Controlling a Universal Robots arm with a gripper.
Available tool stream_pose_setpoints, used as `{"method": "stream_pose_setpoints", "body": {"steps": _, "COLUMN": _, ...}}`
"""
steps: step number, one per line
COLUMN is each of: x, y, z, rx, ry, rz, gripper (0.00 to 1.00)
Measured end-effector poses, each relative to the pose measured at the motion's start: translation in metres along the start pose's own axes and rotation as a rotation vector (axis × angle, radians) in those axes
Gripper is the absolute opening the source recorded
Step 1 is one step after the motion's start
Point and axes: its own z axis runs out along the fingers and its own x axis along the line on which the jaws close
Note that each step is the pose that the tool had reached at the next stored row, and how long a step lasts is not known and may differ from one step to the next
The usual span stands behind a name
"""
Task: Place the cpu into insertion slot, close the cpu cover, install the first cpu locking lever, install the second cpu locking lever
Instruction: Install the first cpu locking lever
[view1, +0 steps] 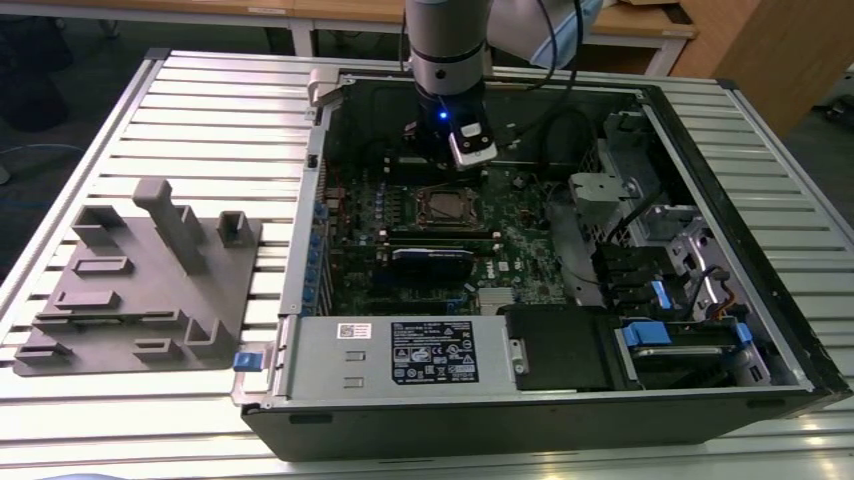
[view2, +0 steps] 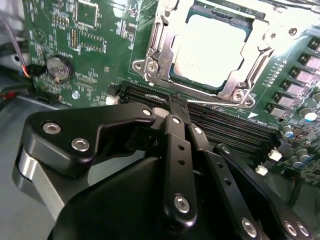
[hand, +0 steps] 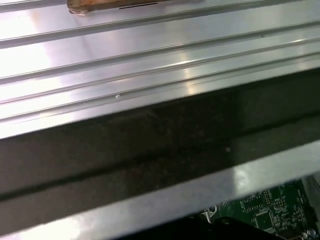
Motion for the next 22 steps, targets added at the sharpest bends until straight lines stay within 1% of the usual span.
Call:
{"method": "stream_pose_setpoints", "body": {"steps": 3, "x": 0.0000, "y": 0.0000, "z": 0.0001, "rx": 0.0033, "ry": -0.0043, "rz": 0.027, "gripper": 0.11}}
{"method": "stream_pose_setpoints", "body": {"steps": 6, "x": 0.0013, "y": -0.0004, "z": -0.0002, "rx": 0.0035, "ry": -0.0074, "rz": 0.032, "gripper": 0.11}}
{"method": "stream_pose_setpoints", "body": {"steps": 7, "x": 0.0016, "y": -0.0005, "z": -0.0002, "rx": 0.0019, "ry": -0.0104, "rz": 0.031, "gripper": 0.11}}
{"method": "stream_pose_setpoints", "body": {"steps": 9, "x": 0.0018, "y": -0.0006, "z": -0.0002, "rx": -0.0037, "ry": -0.0156, "rz": 0.031, "gripper": 0.11}}
{"method": "stream_pose_setpoints", "body": {"steps": 12, "x": 0.0021, "y": -0.0009, "z": -0.0003, "rx": -0.0184, "ry": -0.0226, "rz": 0.032, "gripper": 0.11}}
{"method": "stream_pose_setpoints", "body": {"steps": 13, "x": 0.0023, "y": -0.0010, "z": -0.0003, "rx": -0.0211, "ry": -0.0245, "rz": 0.032, "gripper": 0.11}}
{"method": "stream_pose_setpoints", "body": {"steps": 18, "x": 0.0045, "y": -0.0018, "z": -0.0007, "rx": -0.0247, "ry": -0.0329, "rz": 0.031, "gripper": 0.11}}
{"method": "stream_pose_setpoints", "body": {"steps": 22, "x": 0.0076, "y": -0.0026, "z": -0.0012, "rx": -0.0286, "ry": -0.0421, "rz": 0.030, "gripper": 0.11}}
